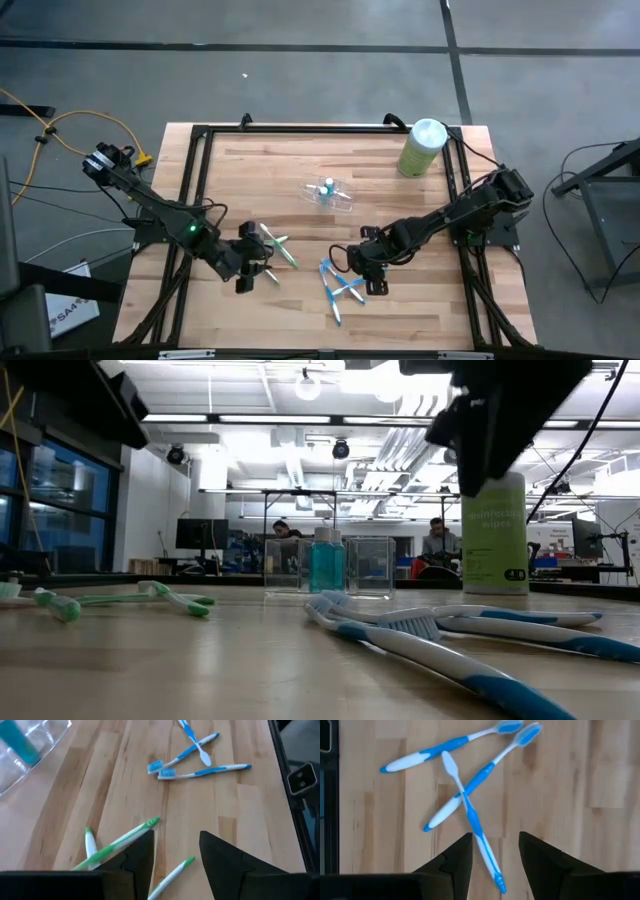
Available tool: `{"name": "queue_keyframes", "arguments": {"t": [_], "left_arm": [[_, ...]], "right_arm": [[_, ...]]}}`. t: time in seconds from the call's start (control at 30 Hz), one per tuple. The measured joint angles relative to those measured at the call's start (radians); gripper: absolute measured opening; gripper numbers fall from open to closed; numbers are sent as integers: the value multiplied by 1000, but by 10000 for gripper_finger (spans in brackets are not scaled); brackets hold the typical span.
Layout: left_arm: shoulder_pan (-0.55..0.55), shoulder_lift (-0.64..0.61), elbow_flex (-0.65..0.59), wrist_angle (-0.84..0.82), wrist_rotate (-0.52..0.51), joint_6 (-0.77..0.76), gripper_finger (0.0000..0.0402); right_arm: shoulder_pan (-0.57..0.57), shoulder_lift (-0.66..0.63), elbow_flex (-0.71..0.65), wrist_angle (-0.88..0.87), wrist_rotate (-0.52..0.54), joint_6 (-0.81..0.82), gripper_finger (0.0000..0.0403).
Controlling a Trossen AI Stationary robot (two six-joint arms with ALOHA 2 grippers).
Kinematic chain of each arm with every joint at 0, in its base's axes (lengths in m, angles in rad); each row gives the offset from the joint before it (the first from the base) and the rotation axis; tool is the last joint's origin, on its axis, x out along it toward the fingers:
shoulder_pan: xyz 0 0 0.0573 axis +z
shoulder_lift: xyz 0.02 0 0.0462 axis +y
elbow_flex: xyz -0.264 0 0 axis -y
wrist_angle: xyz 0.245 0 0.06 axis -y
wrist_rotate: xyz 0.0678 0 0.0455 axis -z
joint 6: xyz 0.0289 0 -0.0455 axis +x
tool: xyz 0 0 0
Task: Pick & Place toothbrushing station
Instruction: Put the right blue toothbrush into the transparent organizer
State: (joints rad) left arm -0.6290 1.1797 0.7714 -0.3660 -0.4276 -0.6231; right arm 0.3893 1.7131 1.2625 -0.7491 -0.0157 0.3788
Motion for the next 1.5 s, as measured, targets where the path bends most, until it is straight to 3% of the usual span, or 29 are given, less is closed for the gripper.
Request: {"name": "queue_keyframes", "arguments": {"t": [0.2,0.47,1.5], "left_arm": [[-64,0,-34,7,-81,-115,152],[-100,32,-56,41,-116,-210,152],[-109,82,-56,121,-131,-213,152]], "right_arm": [[13,27,-76,163,-40,-22,151],[30,131,-83,193,-42,-87,151],[37,231,-79,312,-8,-141,143]]}}
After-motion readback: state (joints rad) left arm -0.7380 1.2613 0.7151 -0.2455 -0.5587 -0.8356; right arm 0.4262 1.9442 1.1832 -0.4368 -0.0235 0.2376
